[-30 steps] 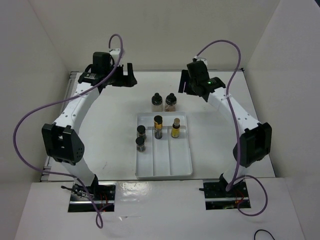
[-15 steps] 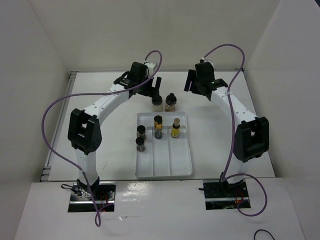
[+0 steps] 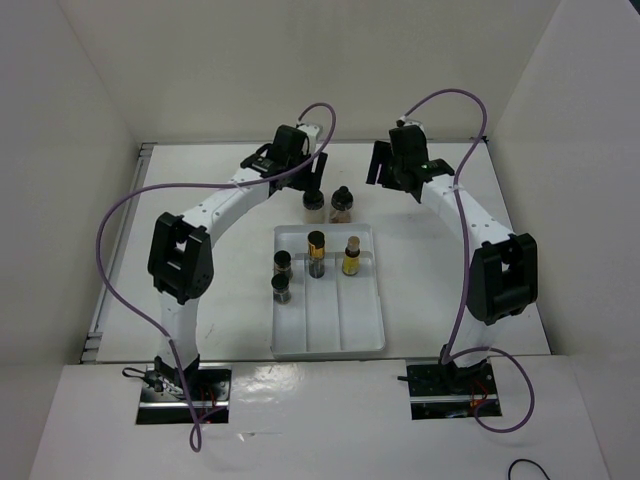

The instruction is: Organize the condiment bottles

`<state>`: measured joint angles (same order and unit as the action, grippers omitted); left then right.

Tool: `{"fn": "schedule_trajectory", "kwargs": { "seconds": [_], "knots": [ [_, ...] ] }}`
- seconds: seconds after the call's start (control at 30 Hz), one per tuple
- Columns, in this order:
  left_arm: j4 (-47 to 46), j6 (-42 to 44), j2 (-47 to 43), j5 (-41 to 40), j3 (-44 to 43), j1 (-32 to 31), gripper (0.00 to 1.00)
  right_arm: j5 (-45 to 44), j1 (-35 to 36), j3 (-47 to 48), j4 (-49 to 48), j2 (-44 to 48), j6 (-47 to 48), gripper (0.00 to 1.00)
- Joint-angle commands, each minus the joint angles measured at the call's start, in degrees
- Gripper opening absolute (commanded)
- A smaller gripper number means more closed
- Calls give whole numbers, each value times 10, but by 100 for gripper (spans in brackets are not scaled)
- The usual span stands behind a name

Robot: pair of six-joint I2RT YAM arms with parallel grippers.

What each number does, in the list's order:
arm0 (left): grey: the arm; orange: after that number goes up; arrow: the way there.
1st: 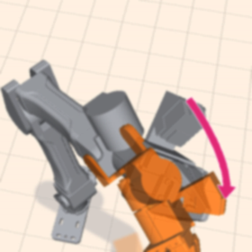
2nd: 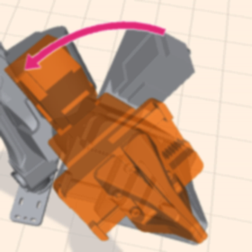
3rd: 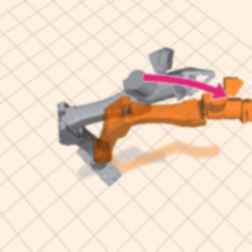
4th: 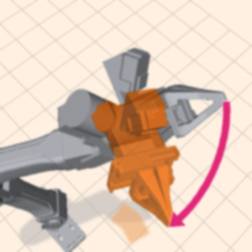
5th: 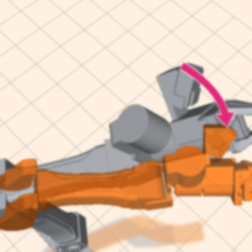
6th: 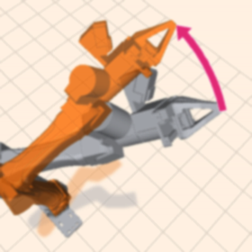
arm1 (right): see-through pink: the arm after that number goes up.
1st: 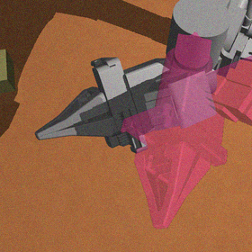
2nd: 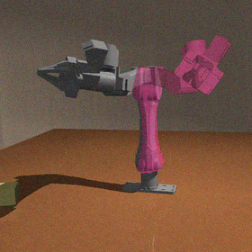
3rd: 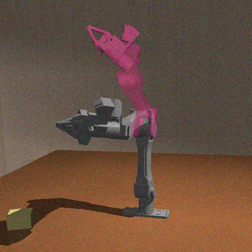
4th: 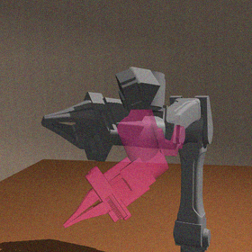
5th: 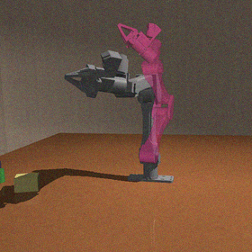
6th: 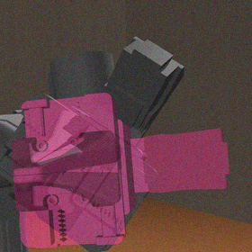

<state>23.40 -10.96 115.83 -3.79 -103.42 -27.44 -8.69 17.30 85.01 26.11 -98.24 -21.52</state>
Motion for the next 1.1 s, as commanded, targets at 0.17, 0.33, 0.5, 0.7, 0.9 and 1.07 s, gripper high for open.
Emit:
{"fn": "schedule_trajectory", "kwargs": {
  "seconds": [0.17,0.33,0.5,0.7,0.9,1.07],
  "knots": [
    [-16,-9,25,-32,-23,-24,77,1,-17,0,-29,10,18,76],
    [-16,-14,25,-32,-23,-29,72,1,-23,-5,-29,16,24,76],
    [-11,-20,30,-43,-23,-34,65,1,-23,-11,-29,21,29,76],
    [-5,-30,30,-48,-23,-34,48,1,-23,-21,-29,21,34,76],
    [-5,-36,35,-53,-29,-39,23,1,-23,-27,-29,26,34,76],
    [31,-47,46,-53,-64,-39,0,6,-23,-27,-29,26,34,76]
  ]
}}
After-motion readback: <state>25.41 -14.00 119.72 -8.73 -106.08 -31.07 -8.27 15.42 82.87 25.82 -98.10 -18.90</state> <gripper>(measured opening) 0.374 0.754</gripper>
